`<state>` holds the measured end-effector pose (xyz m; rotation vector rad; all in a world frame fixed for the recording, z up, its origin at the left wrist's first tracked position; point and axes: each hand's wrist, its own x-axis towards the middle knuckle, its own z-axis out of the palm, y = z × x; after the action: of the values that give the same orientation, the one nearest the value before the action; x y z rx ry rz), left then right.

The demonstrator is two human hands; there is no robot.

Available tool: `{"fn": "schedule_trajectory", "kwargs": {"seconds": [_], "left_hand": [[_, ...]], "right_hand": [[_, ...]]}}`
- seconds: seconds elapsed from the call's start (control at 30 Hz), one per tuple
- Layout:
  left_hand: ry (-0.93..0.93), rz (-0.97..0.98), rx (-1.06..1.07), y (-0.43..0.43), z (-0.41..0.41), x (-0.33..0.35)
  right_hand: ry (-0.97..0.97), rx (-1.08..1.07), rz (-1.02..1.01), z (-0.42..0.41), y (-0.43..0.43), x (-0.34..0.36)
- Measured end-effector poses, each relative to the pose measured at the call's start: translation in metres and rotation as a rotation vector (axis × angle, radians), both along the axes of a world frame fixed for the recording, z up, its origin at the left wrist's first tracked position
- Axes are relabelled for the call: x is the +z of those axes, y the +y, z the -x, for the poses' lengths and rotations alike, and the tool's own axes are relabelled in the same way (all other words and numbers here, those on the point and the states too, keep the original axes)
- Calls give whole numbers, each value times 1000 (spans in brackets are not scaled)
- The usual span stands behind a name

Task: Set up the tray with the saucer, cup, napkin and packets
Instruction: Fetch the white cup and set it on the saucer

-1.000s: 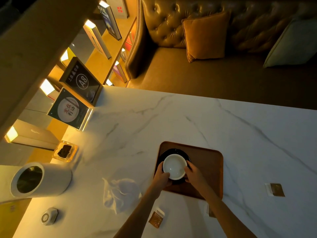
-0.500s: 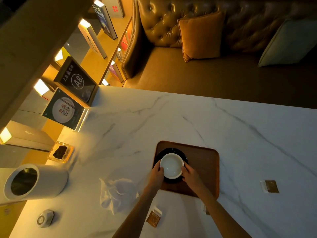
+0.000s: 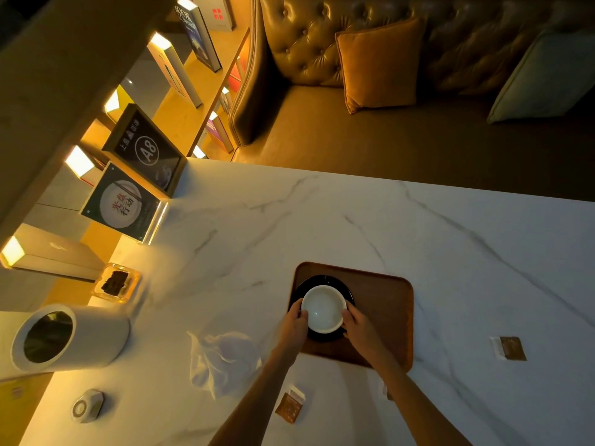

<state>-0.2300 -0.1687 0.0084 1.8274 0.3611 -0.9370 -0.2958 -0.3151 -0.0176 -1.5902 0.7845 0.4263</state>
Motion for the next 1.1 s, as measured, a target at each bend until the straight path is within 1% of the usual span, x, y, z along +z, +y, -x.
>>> {"fn": "schedule_trajectory", "kwargs": {"seconds": [0.47,1.1], "left_hand": [[22,8,14,-1,-2,1],[-23,-7,3,-1,-2,5]], "right_hand": [[4,-5,4,2,0,-2],[7,-15,-3,1,1,-3]]}}
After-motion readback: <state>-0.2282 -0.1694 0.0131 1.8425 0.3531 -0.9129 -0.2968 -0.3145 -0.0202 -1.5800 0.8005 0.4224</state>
